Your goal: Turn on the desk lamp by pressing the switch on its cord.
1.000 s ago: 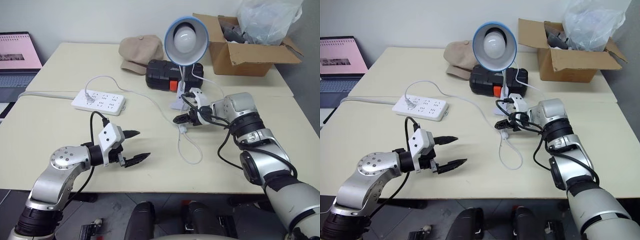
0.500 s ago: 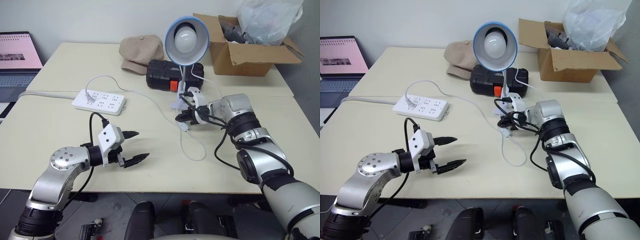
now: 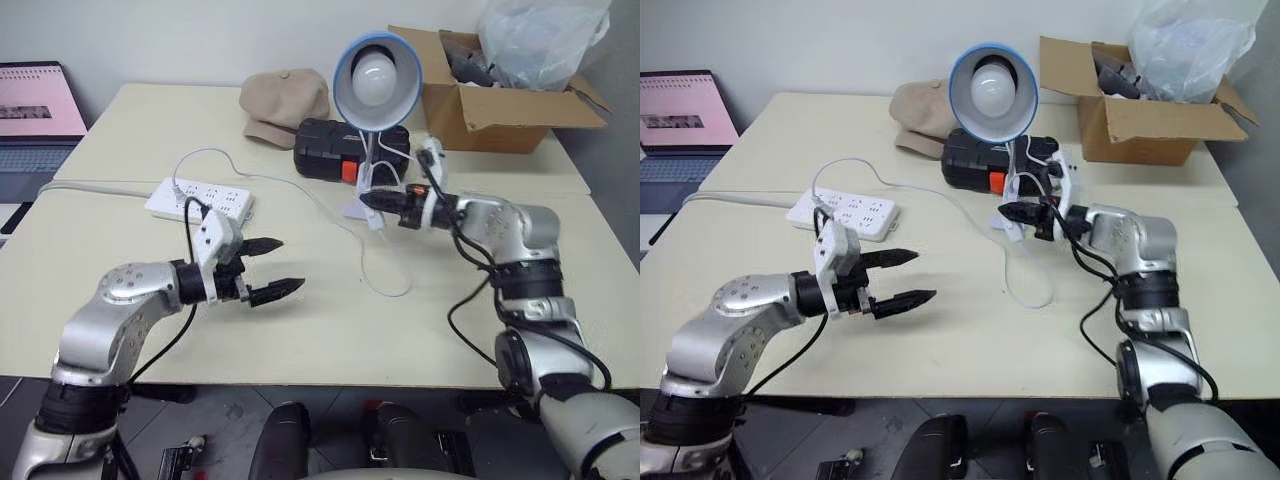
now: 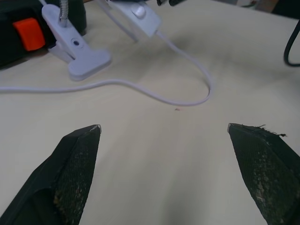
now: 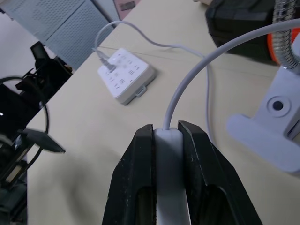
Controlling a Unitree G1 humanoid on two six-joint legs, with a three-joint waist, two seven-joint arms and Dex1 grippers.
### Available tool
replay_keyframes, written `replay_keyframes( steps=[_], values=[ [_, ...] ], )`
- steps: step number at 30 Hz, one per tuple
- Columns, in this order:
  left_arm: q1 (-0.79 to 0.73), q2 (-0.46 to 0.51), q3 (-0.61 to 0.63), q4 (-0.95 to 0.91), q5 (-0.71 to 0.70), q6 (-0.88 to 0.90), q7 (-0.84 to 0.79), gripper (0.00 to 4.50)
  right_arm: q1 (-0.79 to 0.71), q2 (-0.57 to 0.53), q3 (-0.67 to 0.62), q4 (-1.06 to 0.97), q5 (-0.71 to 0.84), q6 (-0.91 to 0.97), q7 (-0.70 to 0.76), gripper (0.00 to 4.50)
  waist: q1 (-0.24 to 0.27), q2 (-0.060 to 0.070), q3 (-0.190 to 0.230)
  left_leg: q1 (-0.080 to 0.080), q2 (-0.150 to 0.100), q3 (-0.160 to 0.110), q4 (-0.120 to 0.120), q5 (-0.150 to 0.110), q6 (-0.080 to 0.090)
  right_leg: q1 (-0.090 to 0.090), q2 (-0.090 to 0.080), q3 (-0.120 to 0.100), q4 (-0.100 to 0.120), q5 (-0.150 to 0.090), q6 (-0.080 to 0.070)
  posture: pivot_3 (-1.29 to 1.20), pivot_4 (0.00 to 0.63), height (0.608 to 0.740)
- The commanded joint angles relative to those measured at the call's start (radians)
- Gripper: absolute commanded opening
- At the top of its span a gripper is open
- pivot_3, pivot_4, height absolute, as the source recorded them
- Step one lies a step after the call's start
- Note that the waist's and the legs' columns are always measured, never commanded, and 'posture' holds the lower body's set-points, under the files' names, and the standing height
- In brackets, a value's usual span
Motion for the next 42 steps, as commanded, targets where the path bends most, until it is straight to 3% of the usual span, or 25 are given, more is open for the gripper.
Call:
replay_keyframes(
  steps=[1, 8, 15, 42],
  values=[
    [-0.106, 0.004, 0.060, 0.049, -0.078, 0.074, 0.001, 4.50, 0.023, -0.006, -0.064, -0.166, 0.118, 0.068, -0.007, 0.40, -0.002, 0.000, 0.000, 0.000, 0.000, 0.000, 0.000, 0.000, 0.000, 0.000, 0.000, 0.000, 0.000, 0.000, 0.000, 0.00, 0.150, 0.740],
    [-0.254, -0.117, -0.017, 0.036, -0.209, 0.225, -0.001, 4.50, 0.094, -0.010, -0.082, -0.403, 0.262, 0.159, -0.046, 0.40, -0.007, 0.000, 0.000, 0.001, 0.000, -0.001, 0.000, 0.000, 0.000, 0.001, 0.001, 0.000, 0.000, 0.000, 0.000, 0.00, 0.150, 0.740],
    [-0.287, -0.200, -0.042, 0.079, -0.266, 0.301, -0.003, 4.50, 0.122, -0.037, -0.055, -0.504, 0.339, 0.183, -0.047, 0.40, -0.008, 0.000, 0.000, 0.001, 0.000, -0.001, 0.000, 0.000, 0.000, 0.001, 0.001, 0.001, 0.000, 0.000, 0.000, 0.00, 0.150, 0.740],
    [-0.297, -0.329, -0.057, 0.099, -0.310, 0.338, 0.001, 4.50, 0.112, -0.105, -0.023, -0.555, 0.513, 0.188, -0.096, 0.40, -0.004, 0.000, 0.000, 0.001, -0.001, -0.001, 0.001, 0.000, 0.000, 0.002, 0.001, 0.001, 0.000, 0.000, 0.000, 0.00, 0.150, 0.740]
  ],
)
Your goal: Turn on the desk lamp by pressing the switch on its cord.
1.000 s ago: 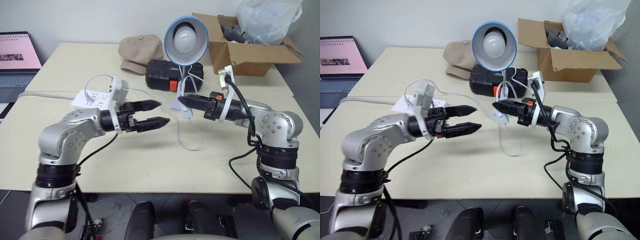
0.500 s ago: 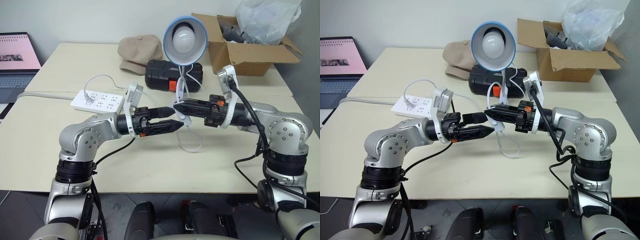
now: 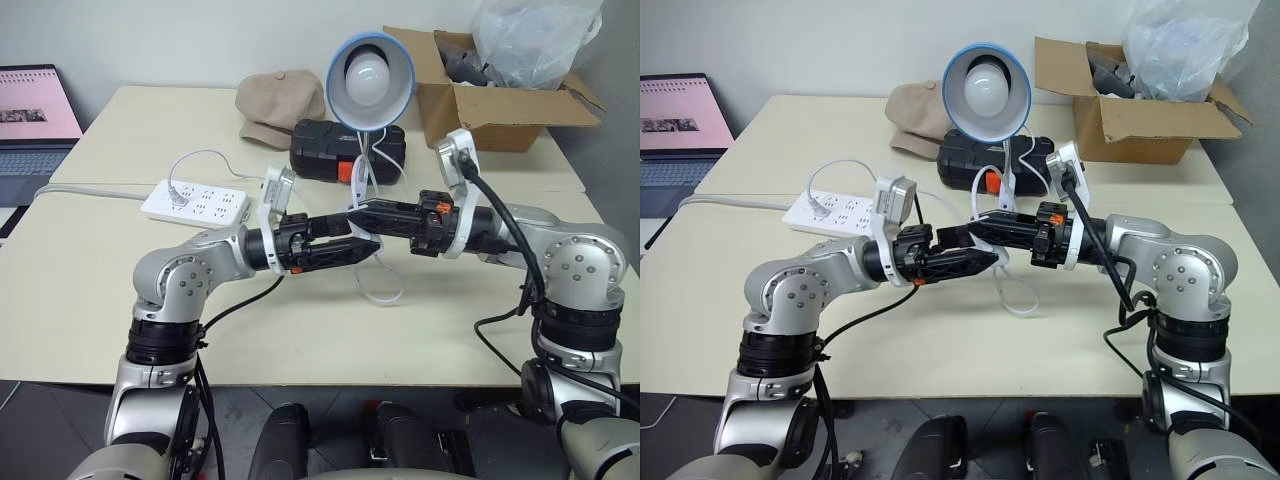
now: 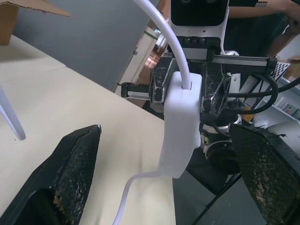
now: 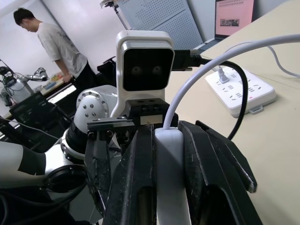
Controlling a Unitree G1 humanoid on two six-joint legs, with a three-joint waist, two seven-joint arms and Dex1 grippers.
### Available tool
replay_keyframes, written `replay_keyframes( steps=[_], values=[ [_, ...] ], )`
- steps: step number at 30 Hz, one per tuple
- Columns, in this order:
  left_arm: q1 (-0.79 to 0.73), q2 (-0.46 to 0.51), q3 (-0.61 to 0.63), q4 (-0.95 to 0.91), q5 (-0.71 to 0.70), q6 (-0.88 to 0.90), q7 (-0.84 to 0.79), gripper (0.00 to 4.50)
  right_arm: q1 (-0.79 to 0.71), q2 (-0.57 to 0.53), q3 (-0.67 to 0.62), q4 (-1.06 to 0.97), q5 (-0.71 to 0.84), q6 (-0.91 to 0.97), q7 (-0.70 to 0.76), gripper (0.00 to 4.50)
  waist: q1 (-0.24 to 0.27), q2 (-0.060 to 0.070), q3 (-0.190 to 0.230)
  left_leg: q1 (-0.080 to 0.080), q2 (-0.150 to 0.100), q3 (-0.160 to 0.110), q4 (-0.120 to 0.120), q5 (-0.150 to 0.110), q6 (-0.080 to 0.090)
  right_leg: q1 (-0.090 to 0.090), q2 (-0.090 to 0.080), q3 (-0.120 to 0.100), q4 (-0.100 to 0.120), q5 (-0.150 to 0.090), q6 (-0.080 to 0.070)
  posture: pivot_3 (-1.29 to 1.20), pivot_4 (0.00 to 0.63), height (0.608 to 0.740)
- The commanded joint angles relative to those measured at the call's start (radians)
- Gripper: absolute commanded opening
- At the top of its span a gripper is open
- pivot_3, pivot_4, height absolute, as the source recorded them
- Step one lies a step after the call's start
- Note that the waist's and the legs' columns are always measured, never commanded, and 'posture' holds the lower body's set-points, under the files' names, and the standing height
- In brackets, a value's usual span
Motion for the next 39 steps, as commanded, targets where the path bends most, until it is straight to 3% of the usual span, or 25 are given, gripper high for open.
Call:
replay_keyframes(
  steps=[1, 21, 34, 36, 39],
  values=[
    [-0.015, -0.007, -0.005, -0.017, -0.022, -0.003, -0.021, 4.16, -0.018, -0.011, -0.005, -0.027, 0.039, -0.006, -0.011, 0.40, 0.000, 0.000, 0.000, 0.000, 0.000, 0.000, 0.000, 0.000, 0.000, 0.000, 0.000, 0.000, 0.000, 0.000, 0.000, 0.00, 0.150, 0.740],
    [-0.025, -0.014, -0.021, 0.014, 0.000, -0.022, -0.066, 0.66, -0.028, -0.024, 0.001, -0.020, 0.102, -0.011, -0.051, 0.40, 0.000, 0.000, 0.000, 0.000, 0.000, 0.000, 0.000, 0.000, 0.000, 0.000, 0.000, 0.000, 0.000, 0.000, 0.000, 0.00, 0.150, 0.740],
    [-0.020, -0.011, -0.010, 0.024, -0.010, -0.025, -0.072, 0.53, -0.028, -0.026, 0.009, -0.015, 0.110, -0.018, -0.057, 0.40, 0.000, 0.000, 0.000, 0.000, 0.000, 0.000, 0.000, 0.000, 0.000, 0.000, 0.000, 0.000, 0.000, 0.000, 0.000, 0.00, 0.150, 0.740],
    [-0.022, -0.006, -0.011, 0.028, -0.014, -0.012, -0.074, 1.23, -0.026, -0.026, 0.010, -0.015, 0.111, -0.019, -0.058, 0.40, 0.000, 0.000, 0.000, 0.000, 0.000, 0.000, 0.000, 0.000, 0.000, 0.000, 0.000, 0.000, 0.000, 0.000, 0.000, 0.00, 0.150, 0.740],
    [-0.024, -0.003, -0.010, 0.031, -0.016, -0.004, -0.072, 1.73, -0.024, -0.026, 0.012, -0.014, 0.112, -0.021, -0.060, 0.40, 0.000, 0.000, 0.000, 0.000, 0.000, 0.000, 0.000, 0.000, 0.000, 0.000, 0.000, 0.000, 0.000, 0.000, 0.000, 0.00, 0.150, 0.740]
  ],
)
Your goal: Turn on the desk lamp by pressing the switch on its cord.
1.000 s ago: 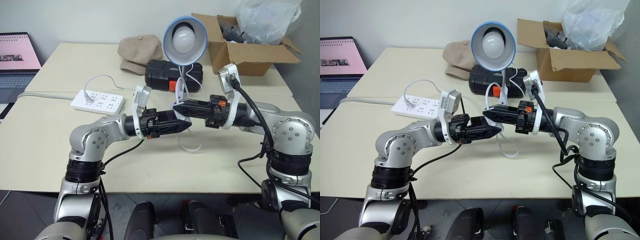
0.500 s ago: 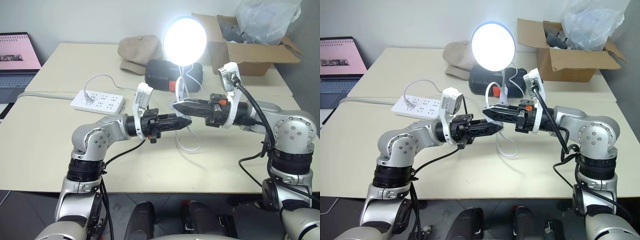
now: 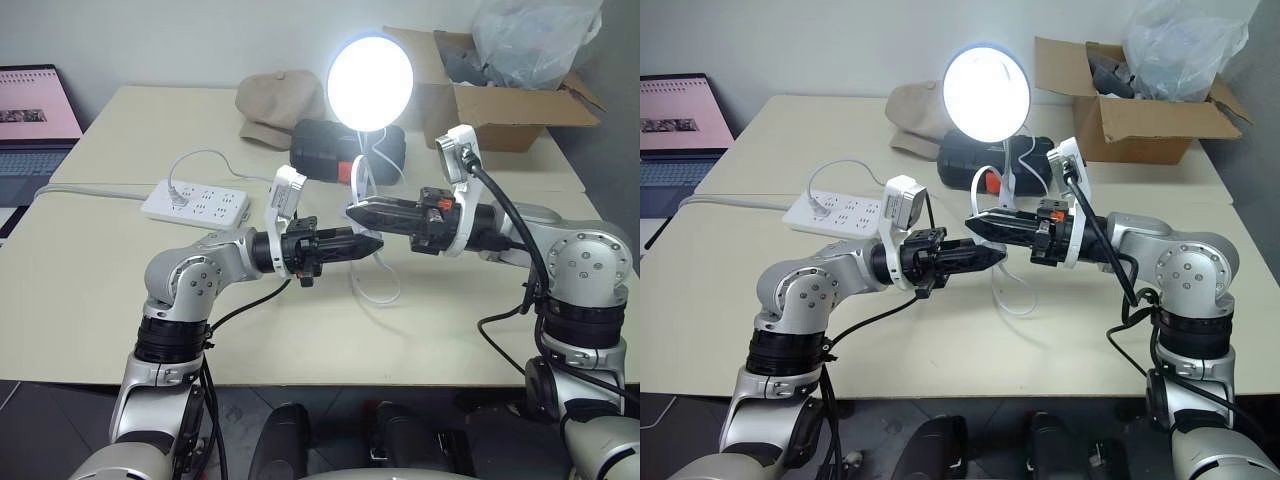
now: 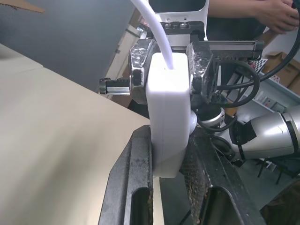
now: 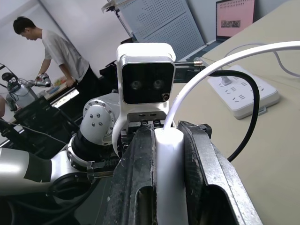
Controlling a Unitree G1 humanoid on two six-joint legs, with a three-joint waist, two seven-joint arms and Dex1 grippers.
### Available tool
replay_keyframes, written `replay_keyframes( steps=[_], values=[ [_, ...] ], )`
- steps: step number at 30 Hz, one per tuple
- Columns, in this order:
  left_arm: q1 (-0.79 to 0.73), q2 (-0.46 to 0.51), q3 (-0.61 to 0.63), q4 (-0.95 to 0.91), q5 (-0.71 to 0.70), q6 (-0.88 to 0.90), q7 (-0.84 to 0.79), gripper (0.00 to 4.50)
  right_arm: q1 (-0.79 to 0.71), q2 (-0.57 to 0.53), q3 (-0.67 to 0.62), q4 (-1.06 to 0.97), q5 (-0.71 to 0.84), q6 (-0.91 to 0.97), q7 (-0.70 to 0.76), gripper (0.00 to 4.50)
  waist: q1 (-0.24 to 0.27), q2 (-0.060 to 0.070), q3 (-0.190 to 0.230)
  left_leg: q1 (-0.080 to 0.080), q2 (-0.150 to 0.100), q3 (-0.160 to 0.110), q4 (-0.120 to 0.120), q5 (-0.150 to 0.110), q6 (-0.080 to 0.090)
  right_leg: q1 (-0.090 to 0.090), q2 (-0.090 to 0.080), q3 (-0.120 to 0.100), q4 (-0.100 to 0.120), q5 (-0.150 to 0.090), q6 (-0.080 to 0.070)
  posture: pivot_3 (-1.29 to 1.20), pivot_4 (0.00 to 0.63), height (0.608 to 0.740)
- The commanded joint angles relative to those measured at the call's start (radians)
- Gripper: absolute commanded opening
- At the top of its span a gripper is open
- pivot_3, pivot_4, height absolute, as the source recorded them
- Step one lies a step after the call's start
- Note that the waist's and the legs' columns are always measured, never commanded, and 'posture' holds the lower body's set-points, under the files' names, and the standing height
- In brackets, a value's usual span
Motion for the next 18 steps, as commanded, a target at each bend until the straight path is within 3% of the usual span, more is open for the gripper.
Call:
replay_keyframes(
  steps=[1, 11, 15, 18],
  values=[
    [-0.016, 0.008, 0.026, -0.015, -0.027, 0.011, -0.001, 1.90, -0.014, -0.005, -0.004, -0.032, 0.030, -0.017, 0.004, 0.40, 0.000, 0.000, 0.000, 0.000, 0.000, 0.000, 0.000, 0.000, 0.000, 0.000, 0.000, 0.000, 0.000, 0.000, 0.000, 0.00, 0.150, 0.740],
    [0.040, 0.110, 0.002, -0.078, 0.038, -0.040, -0.056, 3.66, -0.006, 0.023, -0.042, 0.005, 0.057, -0.003, -0.060, 0.40, -0.001, 0.000, 0.000, 0.000, 0.000, 0.000, 0.000, 0.000, 0.000, 0.000, 0.000, 0.000, 0.000, 0.000, 0.000, 0.00, 0.150, 0.740],
    [0.105, 0.218, -0.063, -0.147, 0.196, -0.197, -0.111, 4.35, 0.001, 0.046, -0.069, 0.053, 0.072, 0.029, -0.171, 0.40, 0.000, 0.000, 0.000, 0.000, 0.000, 0.000, 0.000, 0.000, 0.000, 0.000, 0.000, 0.000, 0.000, 0.000, 0.000, 0.00, 0.150, 0.740],
    [0.155, 0.286, -0.094, -0.180, 0.309, -0.325, -0.131, 4.50, 0.011, 0.064, -0.065, 0.085, 0.034, 0.034, -0.249, 0.40, 0.000, 0.000, 0.000, 0.000, 0.000, 0.001, 0.000, 0.000, 0.000, 0.000, 0.000, 0.001, 0.000, 0.000, 0.000, 0.00, 0.150, 0.740]
  ],
)
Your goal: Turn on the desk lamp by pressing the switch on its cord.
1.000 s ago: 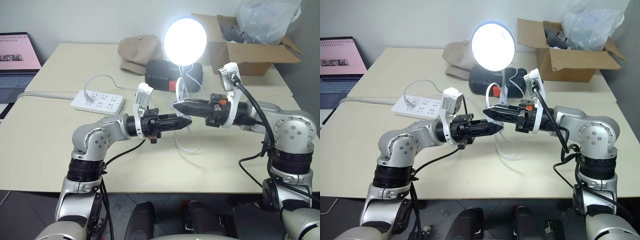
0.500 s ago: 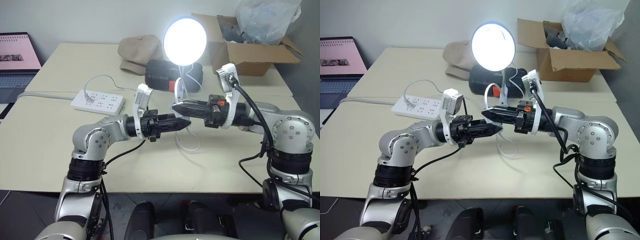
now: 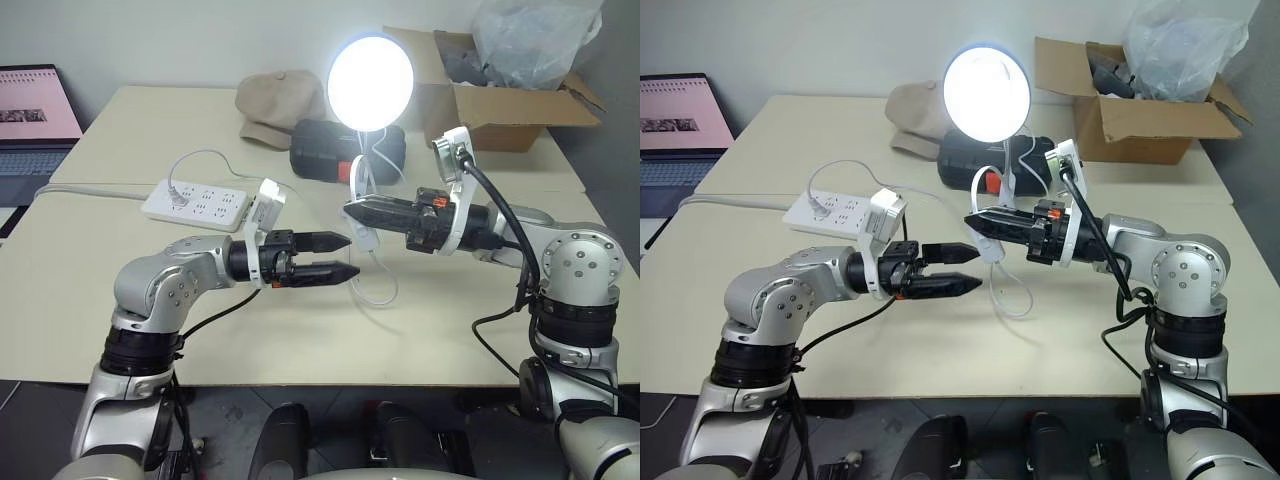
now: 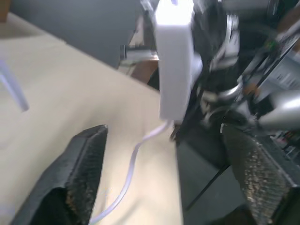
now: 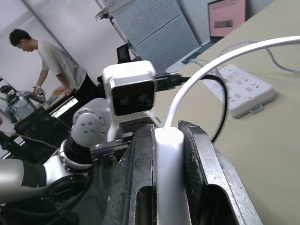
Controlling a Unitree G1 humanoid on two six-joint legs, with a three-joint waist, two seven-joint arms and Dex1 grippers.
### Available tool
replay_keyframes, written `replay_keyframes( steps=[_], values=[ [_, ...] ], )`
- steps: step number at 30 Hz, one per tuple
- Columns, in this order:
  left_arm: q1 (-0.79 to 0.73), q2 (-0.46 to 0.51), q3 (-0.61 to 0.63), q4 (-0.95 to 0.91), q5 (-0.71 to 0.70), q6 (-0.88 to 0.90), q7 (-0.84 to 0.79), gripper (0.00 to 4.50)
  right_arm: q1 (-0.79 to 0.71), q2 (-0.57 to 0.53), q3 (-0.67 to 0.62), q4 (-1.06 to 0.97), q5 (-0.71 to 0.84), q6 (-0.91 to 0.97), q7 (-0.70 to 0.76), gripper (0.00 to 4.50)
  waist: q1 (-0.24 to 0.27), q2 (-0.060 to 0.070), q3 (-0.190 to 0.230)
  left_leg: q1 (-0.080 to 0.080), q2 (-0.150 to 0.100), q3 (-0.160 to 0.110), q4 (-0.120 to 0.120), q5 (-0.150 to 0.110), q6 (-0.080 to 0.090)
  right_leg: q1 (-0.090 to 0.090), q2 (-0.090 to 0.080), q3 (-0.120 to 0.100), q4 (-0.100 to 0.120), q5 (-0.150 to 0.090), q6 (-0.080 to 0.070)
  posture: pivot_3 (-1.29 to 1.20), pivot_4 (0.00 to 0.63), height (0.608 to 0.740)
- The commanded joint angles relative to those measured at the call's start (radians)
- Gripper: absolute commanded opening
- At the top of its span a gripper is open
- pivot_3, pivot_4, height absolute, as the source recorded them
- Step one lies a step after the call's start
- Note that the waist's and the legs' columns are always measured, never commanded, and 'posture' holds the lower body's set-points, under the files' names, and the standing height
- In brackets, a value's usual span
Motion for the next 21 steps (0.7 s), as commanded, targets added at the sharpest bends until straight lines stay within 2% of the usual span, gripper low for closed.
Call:
replay_keyframes(
  steps=[1, 7, 12, 17, 19, 21],
  values=[
    [0.054, 0.081, -0.034, -0.073, 0.162, -0.200, -0.035, 4.50, 0.011, 0.022, -0.013, 0.029, -0.033, 0.004, -0.112, 0.40, 0.000, 0.000, 0.000, 0.000, 0.000, 0.000, 0.000, 0.000, 0.000, 0.000, 0.000, 0.000, 0.000, 0.000, 0.000, 0.00, 0.150, 0.740],
    [0.111, 0.117, 0.008, -0.133, 0.242, -0.319, 0.016, 4.50, 0.034, 0.070, 0.051, 0.148, -0.229, -0.052, -0.258, 0.40, 0.003, 0.000, 0.000, 0.000, 0.000, 0.001, 0.000, 0.000, 0.000, -0.001, -0.001, 0.000, 0.000, 0.000, 0.000, 0.00, 0.150, 0.740],
    [0.178, 0.156, 0.021, -0.162, 0.304, -0.381, 0.037, 4.50, -0.008, 0.135, 0.089, 0.329, -0.388, -0.186, -0.284, 0.40, 0.002, 0.000, 0.000, 0.000, 0.000, 0.001, 0.000, 0.000, 0.000, -0.001, 0.000, 0.000, 0.000, 0.000, 0.000, 0.00, 0.150, 0.740],
    [0.200, 0.155, 0.050, -0.163, 0.313, -0.376, 0.088, 4.50, -0.050, 0.174, 0.087, 0.459, -0.483, -0.261, -0.287, 0.40, 0.002, 0.000, 0.000, -0.001, 0.001, 0.001, -0.001, 0.000, 0.000, -0.002, 0.000, 0.000, 0.000, 0.000, 0.000, 0.00, 0.150, 0.740],
    [0.203, 0.155, 0.056, -0.165, 0.305, -0.369, 0.096, 4.50, -0.056, 0.181, 0.084, 0.477, -0.503, -0.272, -0.277, 1.14, 0.003, 0.000, 0.000, -0.001, 0.001, 0.001, -0.001, 0.000, 0.000, -0.002, 0.000, 0.000, 0.000, 0.000, 0.000, 0.00, 0.150, 0.740],
    [0.211, 0.154, 0.062, -0.168, 0.305, -0.362, 0.112, 4.50, -0.058, 0.188, 0.076, 0.478, -0.510, -0.272, -0.269, 1.50, 0.003, 0.000, 0.000, -0.001, 0.000, 0.001, -0.001, 0.000, 0.000, -0.002, 0.000, 0.000, 0.000, 0.000, 0.000, 0.00, 0.150, 0.740]
  ],
)
